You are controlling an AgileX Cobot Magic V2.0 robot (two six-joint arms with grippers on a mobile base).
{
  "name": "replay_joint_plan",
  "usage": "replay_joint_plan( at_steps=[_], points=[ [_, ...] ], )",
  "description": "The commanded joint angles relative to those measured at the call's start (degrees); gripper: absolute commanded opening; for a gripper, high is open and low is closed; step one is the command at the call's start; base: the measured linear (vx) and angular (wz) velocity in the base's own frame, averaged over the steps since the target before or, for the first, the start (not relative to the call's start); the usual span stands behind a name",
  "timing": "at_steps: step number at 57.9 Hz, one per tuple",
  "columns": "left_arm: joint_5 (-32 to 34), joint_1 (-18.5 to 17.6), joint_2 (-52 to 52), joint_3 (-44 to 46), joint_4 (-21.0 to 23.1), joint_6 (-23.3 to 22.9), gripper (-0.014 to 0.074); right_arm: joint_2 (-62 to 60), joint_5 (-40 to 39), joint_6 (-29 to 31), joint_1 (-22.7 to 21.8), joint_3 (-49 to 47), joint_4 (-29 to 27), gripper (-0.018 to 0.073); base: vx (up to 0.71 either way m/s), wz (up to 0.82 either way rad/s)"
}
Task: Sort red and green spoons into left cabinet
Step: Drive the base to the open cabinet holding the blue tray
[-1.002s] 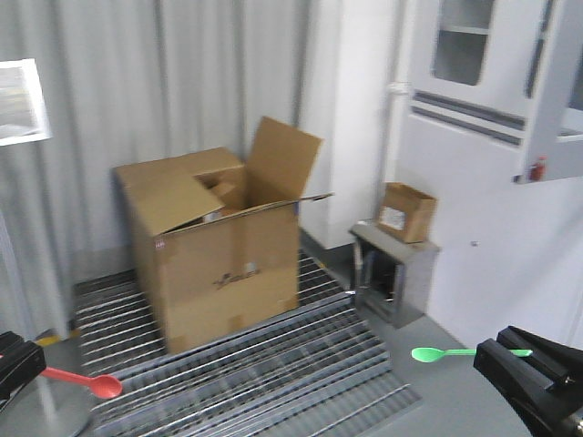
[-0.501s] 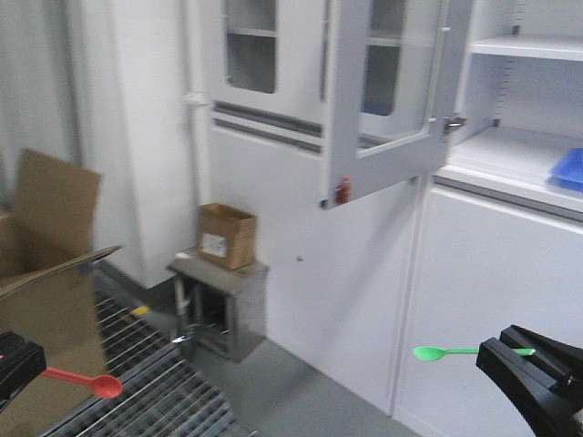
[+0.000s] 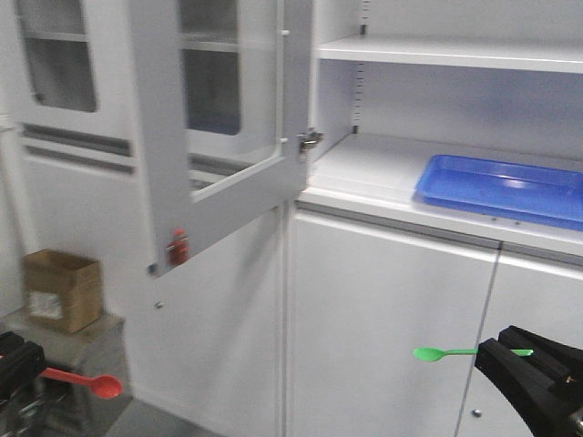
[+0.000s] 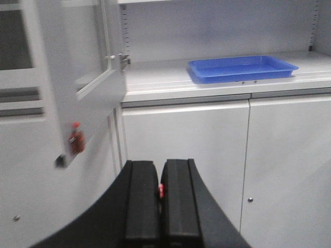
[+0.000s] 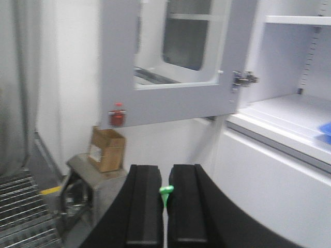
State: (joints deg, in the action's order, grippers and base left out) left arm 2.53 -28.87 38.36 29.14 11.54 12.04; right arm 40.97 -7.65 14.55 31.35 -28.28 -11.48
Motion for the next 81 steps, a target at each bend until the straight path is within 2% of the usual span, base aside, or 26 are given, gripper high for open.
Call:
replay_joint_plan(
  at_steps=[1, 41, 81],
  points=[
    [4.29, -0.24, -0.07, 2.07, 0.05, -0.27, 0.0000, -0.38, -4.67, 0.68, 0.15, -2.05, 0.58, -0.0001, 0.41, -0.50],
    [4.29, -0.24, -0.07, 2.07, 0.05, -0.27, 0.0000, -0.38, -4.80, 0.68, 0.15, -2.05, 0.58, -0.0001, 0.40, -0.44],
    [4.28, -0.24, 0.01, 2.07, 0.05, -0.27, 0.0000, -0.38, -4.83, 0.68, 0.15, -2.05, 0.58, -0.0001, 0.29, -0.13]
  ],
)
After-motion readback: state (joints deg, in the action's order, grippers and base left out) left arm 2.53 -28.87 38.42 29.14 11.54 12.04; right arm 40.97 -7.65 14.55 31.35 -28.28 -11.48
